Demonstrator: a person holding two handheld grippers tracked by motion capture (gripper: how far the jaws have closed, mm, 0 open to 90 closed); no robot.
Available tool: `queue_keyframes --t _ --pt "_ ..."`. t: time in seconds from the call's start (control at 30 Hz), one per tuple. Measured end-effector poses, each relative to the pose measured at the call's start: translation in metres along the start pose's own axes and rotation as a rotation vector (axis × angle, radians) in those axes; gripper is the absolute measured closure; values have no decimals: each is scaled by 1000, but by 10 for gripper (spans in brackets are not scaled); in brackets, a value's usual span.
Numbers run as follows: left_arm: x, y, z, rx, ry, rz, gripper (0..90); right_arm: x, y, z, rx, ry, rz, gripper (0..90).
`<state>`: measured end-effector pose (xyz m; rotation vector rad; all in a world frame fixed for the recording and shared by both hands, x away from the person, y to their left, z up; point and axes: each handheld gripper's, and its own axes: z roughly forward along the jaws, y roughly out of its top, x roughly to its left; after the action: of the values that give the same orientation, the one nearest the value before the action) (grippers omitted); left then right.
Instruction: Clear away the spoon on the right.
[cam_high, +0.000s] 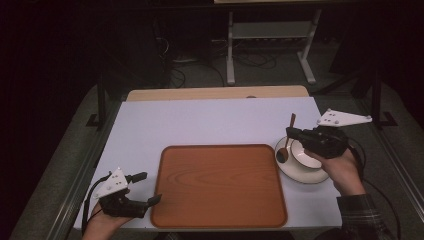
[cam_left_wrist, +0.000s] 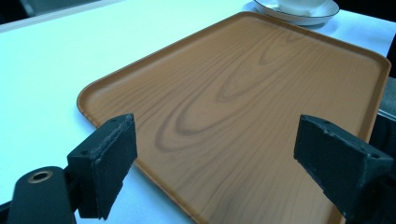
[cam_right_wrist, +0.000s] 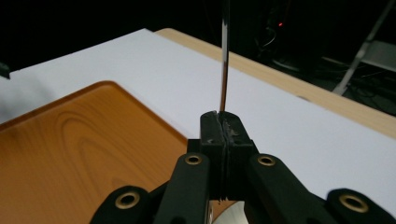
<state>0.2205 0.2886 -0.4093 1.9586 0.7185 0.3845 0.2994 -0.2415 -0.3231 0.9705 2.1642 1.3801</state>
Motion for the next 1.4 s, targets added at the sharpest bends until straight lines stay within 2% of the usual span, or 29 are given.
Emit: queue_keyframes --t 0.3,0.57,0.83,1.0,1.4 --pt "0 0 0 0 0 -2 130 11 -8 20 77 36 -44 883" --pt "0 0 -1 -2 -1 -3 130 18 -17 34 131 62 -57 883" --pt "0 0 -1 1 3 -4 130 23 -24 42 189 67 -85 883" --pt "-1 0 0 3 5 1 133 24 -28 46 211 73 -98 883" --pt "-2 0 0 6 12 3 135 26 -26 58 210 81 -103 883"
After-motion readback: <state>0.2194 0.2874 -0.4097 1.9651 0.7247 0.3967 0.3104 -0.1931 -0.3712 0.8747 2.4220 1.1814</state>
